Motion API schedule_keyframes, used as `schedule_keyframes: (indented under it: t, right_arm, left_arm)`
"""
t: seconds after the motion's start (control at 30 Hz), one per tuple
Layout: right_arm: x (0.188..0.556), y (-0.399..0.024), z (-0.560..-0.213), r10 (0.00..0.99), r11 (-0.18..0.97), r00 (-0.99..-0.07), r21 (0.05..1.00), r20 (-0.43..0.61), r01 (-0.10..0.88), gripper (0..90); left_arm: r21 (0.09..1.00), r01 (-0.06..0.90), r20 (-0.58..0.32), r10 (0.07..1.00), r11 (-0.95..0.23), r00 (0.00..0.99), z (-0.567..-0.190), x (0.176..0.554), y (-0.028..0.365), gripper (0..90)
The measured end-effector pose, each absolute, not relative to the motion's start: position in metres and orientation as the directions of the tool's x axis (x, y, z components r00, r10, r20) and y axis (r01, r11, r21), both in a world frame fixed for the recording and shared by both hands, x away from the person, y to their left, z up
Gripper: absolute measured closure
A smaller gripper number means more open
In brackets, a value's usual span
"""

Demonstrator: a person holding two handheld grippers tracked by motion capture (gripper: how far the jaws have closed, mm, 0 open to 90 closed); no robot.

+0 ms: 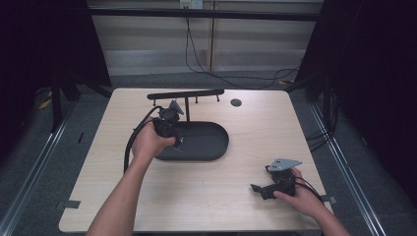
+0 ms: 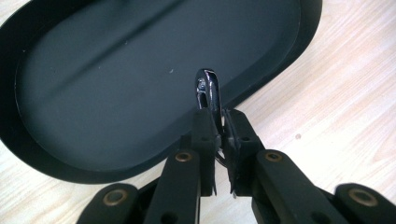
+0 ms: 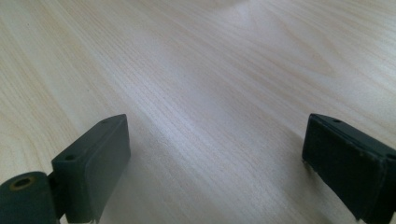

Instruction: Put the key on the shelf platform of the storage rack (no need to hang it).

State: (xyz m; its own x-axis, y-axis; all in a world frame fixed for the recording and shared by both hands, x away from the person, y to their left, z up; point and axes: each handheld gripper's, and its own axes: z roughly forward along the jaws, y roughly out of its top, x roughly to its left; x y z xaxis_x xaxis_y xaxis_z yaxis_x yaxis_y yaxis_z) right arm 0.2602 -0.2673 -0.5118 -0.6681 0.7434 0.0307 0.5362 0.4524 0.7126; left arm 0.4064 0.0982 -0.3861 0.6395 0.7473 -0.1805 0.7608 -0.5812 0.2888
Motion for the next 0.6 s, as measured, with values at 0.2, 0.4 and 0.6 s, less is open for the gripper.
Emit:
schedule_keyframes:
  t: [0.2, 0.4, 0.6]
  right_arm:
    - [0.2602, -0.2673, -0.5118, 0.743, 0.452, -0.668, 0.713, 0.03, 0.536, 7.1]
    - [0.2602, -0.2673, -0.5118, 0.743, 0.453, -0.668, 0.713, 0.03, 0.536, 7.0]
    - [0.2602, -0.2673, -0.5118, 0.743, 0.452, -0.668, 0.713, 0.031, 0.536, 7.1]
  left_arm:
    - [0.296, 0.761, -0.178, 0.749, -0.577, 0.638, -0.389, 0.409, 0.0953, 83.6]
    - [0.302, 0.763, -0.178, 0.753, -0.571, 0.634, -0.3924, 0.4109, 0.0939, 83.6]
    - [0.303, 0.765, -0.177, 0.755, -0.568, 0.631, -0.3962, 0.4128, 0.0926, 83.6]
